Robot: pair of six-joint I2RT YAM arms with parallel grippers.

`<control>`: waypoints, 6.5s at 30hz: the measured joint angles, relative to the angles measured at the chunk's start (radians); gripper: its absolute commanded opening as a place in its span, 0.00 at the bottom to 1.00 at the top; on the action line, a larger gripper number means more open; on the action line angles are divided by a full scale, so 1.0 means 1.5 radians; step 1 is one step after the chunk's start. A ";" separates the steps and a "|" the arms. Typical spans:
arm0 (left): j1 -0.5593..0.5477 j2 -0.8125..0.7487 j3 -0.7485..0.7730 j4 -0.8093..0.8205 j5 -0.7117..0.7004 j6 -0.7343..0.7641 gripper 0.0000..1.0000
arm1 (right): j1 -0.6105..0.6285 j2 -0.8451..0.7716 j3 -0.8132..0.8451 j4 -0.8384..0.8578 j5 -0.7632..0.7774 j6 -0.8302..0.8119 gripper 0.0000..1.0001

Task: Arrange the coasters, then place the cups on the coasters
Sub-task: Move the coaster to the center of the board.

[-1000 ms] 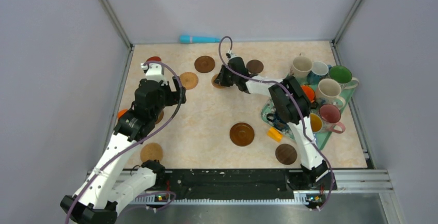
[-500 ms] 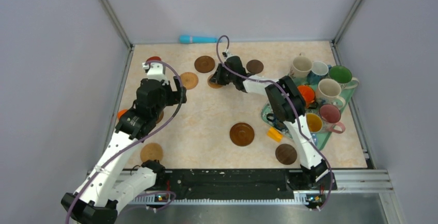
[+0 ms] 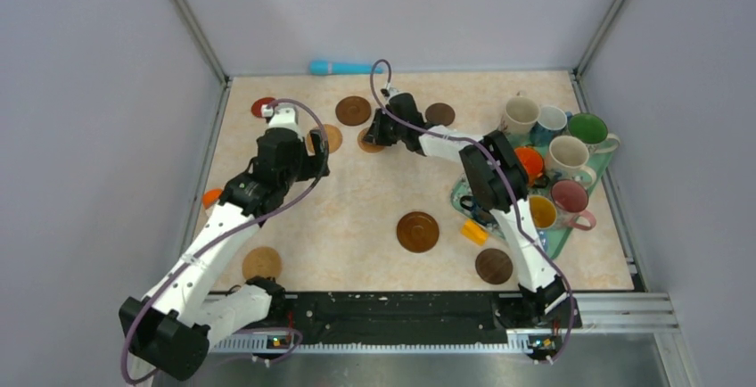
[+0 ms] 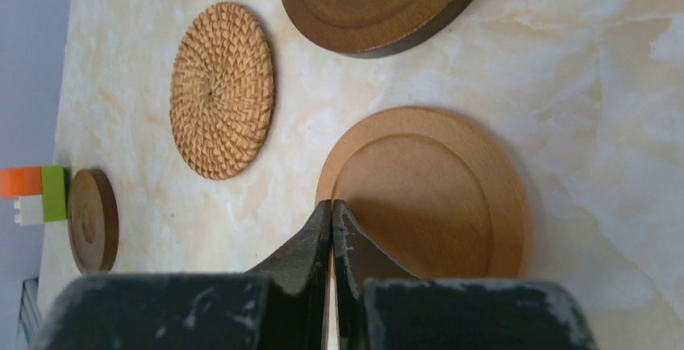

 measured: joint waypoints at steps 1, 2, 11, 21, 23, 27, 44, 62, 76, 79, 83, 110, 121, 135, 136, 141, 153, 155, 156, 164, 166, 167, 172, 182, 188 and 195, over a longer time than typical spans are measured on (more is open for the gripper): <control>0.000 0.013 0.001 -0.002 -0.001 -0.006 0.89 | 0.000 -0.005 0.000 -0.015 0.000 -0.005 0.00; 0.002 0.031 0.005 -0.008 -0.001 -0.013 0.89 | -0.002 -0.014 -0.003 -0.030 -0.001 -0.011 0.00; 0.091 0.259 0.107 -0.042 0.053 -0.108 0.80 | -0.025 -0.261 -0.216 -0.051 -0.010 -0.028 0.14; 0.178 0.463 0.173 0.045 0.104 -0.178 0.73 | -0.064 -0.535 -0.495 0.050 -0.047 -0.027 0.24; 0.195 0.499 0.191 0.060 0.116 -0.179 0.73 | -0.063 -0.563 -0.528 0.055 -0.059 -0.028 0.24; 0.220 0.554 0.224 0.086 0.130 -0.174 0.71 | -0.063 -0.604 -0.561 0.052 -0.065 -0.034 0.24; 0.242 0.685 0.354 0.103 0.199 -0.100 0.74 | -0.063 -0.697 -0.574 -0.008 -0.084 -0.057 0.29; 0.249 0.727 0.363 0.111 0.231 -0.086 0.70 | -0.063 -0.765 -0.572 -0.078 -0.075 -0.084 0.31; 0.249 0.737 0.361 0.149 0.303 -0.108 0.67 | -0.068 -0.779 -0.572 -0.106 -0.061 -0.110 0.31; 0.249 0.737 0.358 0.155 0.311 -0.113 0.67 | -0.068 -0.783 -0.572 -0.105 -0.060 -0.111 0.31; 0.249 0.737 0.352 0.170 0.320 -0.118 0.67 | -0.069 -0.785 -0.572 -0.106 -0.058 -0.115 0.31; 0.247 0.619 0.361 0.061 0.341 -0.119 0.74 | -0.076 -0.753 -0.566 -0.128 0.072 -0.035 0.30; 0.162 0.350 0.348 -0.044 0.307 -0.046 0.99 | -0.087 -0.643 -0.510 -0.144 0.207 -0.007 0.24; 0.036 -0.047 0.032 -0.062 0.188 0.007 0.99 | -0.127 -0.401 -0.346 -0.050 0.245 -0.077 0.00; 0.029 -0.068 0.013 -0.056 0.176 0.010 0.99 | -0.131 -0.382 -0.330 -0.047 0.245 -0.079 0.00; 0.009 -0.160 -0.055 -0.016 0.100 0.013 0.99 | -0.152 -0.299 -0.262 -0.046 0.244 -0.098 0.00; 0.008 -0.120 -0.059 0.010 0.061 0.013 0.99 | -0.178 -0.132 -0.114 -0.090 0.249 -0.085 0.00; 0.008 -0.122 -0.059 0.011 0.061 0.013 0.99 | -0.180 -0.121 -0.104 -0.107 0.249 -0.081 0.00; 0.008 -0.124 -0.059 0.010 0.060 0.013 0.99 | -0.181 -0.118 -0.101 -0.115 0.248 -0.079 0.00; 0.008 -0.124 -0.059 0.010 0.058 0.013 0.99 | -0.185 -0.117 -0.096 -0.129 0.234 -0.073 0.00; 0.008 -0.124 -0.059 0.010 0.055 0.013 0.99 | -0.185 -0.116 -0.096 -0.129 0.225 -0.074 0.00; 0.008 -0.124 -0.059 0.010 0.053 0.013 0.99 | -0.185 -0.116 -0.096 -0.129 0.217 -0.074 0.00; 0.008 -0.124 -0.059 0.010 0.045 0.013 0.99 | -0.185 -0.117 -0.103 -0.122 0.179 -0.071 0.00; 0.008 -0.124 -0.059 0.010 0.033 0.014 0.99 | -0.174 -0.155 -0.184 -0.073 0.115 -0.054 0.00; 0.008 -0.124 -0.059 0.010 0.028 0.015 0.99 | -0.140 -0.195 -0.254 -0.048 0.088 -0.039 0.00; 0.008 -0.124 -0.059 0.010 0.020 0.016 0.99 | -0.090 -0.241 -0.328 -0.032 0.066 -0.023 0.00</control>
